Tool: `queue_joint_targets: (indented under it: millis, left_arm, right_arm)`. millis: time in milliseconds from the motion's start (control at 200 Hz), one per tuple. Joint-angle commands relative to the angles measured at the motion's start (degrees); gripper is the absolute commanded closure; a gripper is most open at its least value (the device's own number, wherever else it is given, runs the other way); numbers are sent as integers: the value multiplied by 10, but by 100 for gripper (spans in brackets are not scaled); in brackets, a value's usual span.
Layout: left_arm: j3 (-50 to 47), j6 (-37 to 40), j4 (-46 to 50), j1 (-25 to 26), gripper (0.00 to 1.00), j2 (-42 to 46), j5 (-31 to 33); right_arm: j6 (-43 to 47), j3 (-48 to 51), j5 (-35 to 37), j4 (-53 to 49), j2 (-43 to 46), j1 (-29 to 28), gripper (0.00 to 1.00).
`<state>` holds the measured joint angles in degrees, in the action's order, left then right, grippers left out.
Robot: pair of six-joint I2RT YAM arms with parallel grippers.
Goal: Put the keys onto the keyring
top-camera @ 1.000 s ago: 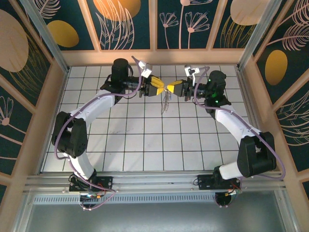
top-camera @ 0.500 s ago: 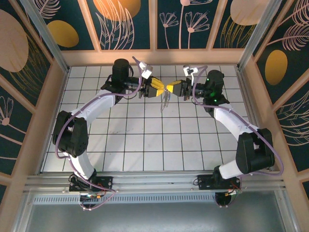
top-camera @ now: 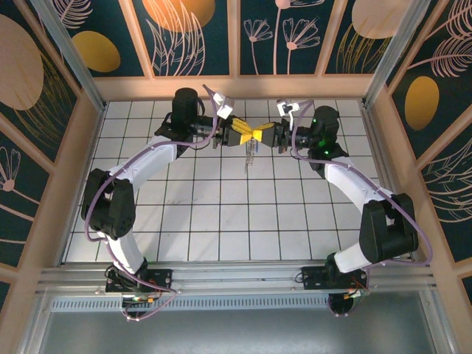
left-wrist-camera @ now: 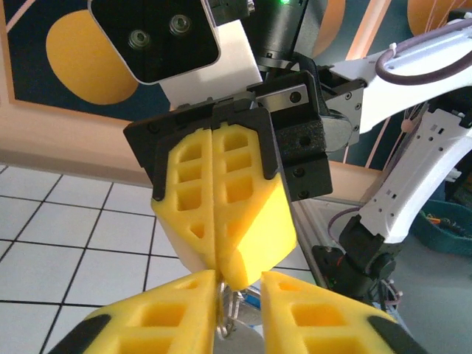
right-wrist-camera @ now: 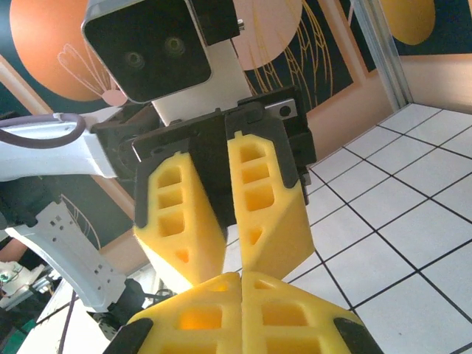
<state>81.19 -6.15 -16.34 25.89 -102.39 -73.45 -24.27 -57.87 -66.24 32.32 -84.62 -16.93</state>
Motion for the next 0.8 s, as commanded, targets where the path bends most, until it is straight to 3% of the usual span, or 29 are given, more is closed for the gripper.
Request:
queue_joint_targets:
  millis: [0,245,460,676,796]
  left_arm:
    - [15,1,-10,4,81,-11,-23]
    - [11,16,9,4,76,-9,-23]
    - [11,30,26,5,86,-7,-35]
    - [12,46,48,5,85,-4,-42]
    - [13,58,62,5,100,-3,-49]
  right_arm:
    - [13,-20,-6,15,-1,-3,100]
    - [18,-20,2,8,0,-2,100]
    - [16,-20,5,9,1,-1,100]
    - [14,-19,10,13,1,-1,100]
    - [12,-19,13,15,0,-1,100]
